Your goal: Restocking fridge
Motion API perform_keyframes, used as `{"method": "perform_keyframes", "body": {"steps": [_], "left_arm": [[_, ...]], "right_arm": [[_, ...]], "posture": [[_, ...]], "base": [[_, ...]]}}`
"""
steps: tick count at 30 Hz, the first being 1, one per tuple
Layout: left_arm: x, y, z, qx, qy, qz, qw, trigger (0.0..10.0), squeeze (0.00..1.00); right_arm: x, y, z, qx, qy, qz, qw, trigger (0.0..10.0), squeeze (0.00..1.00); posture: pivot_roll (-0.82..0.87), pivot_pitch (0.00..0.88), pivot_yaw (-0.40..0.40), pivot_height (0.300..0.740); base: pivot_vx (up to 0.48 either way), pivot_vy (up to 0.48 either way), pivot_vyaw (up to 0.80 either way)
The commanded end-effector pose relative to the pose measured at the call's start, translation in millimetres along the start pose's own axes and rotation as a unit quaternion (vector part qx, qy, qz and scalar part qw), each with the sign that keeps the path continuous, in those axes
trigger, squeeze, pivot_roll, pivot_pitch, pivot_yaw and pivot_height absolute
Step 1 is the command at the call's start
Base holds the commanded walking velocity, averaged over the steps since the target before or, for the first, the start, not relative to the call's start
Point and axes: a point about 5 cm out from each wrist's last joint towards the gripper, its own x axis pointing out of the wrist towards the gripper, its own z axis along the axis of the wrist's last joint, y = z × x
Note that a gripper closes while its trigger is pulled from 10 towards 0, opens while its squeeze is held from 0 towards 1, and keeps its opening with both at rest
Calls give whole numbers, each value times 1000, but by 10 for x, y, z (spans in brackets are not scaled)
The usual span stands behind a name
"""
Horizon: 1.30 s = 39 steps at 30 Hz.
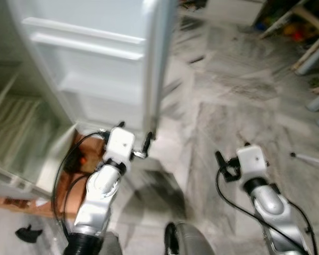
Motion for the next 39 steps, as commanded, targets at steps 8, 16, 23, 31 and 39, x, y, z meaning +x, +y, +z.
{"method": "perform_keyframes", "body": {"steps": [8,16,23,31,39], "left_arm": [[128,149,-128,25,34,23,999,10000,0],[402,357,-85,37,41,62,997,10000,0],[556,329,-30,54,31,45,997,10000,0],[676,336,-83,69,42,5,997,10000,0],[711,179,-34,68,14,-22,997,10000,0]], "right_arm": [[50,68,74,8,-10,3,1000,10000,0],[56,60,94,12,-14,0,1000,10000,0],[57,62,97,12,-15,-1,1000,10000,0],[74,70,76,14,-13,2,1000,10000,0],[50,66,39,12,-9,-2,1000,10000,0]], "posture": [[56,125,-85,740],[40,114,-76,740],[35,108,-77,740],[23,95,-82,740],[11,93,-75,740]], "base": [[476,0,0],[469,0,0],[150,0,0],[0,0,0],[0,0,0]]}}
